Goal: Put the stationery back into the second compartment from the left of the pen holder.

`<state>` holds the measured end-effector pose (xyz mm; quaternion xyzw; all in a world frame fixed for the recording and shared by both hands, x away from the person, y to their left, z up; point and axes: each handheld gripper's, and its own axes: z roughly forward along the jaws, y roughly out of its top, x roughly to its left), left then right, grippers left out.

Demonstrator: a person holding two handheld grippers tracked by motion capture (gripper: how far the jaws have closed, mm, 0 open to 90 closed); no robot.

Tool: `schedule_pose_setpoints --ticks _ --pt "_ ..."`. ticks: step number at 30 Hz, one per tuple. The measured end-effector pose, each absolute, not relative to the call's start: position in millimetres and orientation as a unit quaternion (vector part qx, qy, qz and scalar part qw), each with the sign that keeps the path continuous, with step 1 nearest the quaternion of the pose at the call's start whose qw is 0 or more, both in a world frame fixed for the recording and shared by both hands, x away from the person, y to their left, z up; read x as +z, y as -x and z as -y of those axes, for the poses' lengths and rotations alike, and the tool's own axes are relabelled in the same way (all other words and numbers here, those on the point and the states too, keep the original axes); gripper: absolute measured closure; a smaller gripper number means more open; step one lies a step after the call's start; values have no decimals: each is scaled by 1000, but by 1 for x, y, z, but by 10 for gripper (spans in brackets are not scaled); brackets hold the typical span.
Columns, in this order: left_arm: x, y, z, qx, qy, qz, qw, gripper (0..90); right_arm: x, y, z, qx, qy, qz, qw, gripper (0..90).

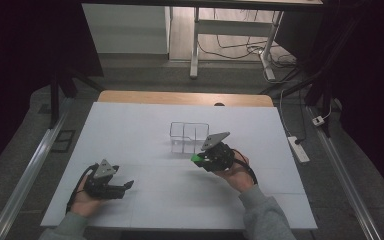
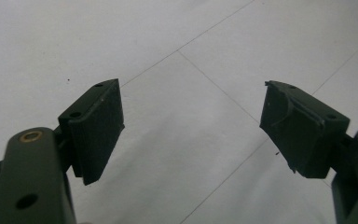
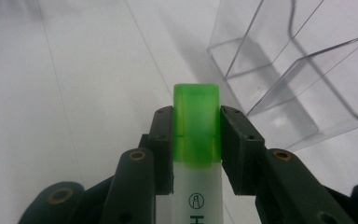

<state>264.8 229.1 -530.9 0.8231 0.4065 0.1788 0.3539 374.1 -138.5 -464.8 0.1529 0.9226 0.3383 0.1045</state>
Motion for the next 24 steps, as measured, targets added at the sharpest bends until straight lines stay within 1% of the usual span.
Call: schedule_pose_setpoints --ticks 11,24 --pt "-531 -265 -230 179 -823 -408 353 211 -449 -373 149 390 -171 -896 124 665" --pt "-531 -264 -230 182 -822 -408 352 211 -436 -371 159 439 -187 -869 132 664"
